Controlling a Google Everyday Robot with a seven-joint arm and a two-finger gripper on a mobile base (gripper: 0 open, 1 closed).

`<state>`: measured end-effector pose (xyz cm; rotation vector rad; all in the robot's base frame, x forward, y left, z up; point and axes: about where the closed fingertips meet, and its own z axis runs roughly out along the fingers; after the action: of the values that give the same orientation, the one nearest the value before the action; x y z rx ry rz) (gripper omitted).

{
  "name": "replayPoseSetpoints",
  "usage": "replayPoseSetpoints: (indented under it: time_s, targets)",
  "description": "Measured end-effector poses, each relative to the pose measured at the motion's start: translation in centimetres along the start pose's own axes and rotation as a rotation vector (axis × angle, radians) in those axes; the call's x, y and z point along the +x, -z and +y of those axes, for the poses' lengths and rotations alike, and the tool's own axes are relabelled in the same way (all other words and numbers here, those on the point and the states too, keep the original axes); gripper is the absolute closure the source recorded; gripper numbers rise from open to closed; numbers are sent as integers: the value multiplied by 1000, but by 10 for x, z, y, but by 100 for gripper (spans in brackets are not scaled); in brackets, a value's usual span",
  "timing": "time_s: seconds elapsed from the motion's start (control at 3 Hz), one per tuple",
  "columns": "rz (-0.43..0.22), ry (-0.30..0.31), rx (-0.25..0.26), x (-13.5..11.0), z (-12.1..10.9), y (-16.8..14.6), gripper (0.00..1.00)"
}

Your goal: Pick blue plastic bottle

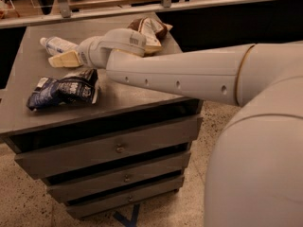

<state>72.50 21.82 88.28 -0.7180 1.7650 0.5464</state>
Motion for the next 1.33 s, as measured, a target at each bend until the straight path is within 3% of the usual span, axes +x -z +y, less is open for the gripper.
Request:
replayPoseSetpoints:
  time_s: [0.67,1.33]
  targets:
    - [10,23,-65,11,16,-20,0]
    - [14,67,-84,6,-1,-32,0]
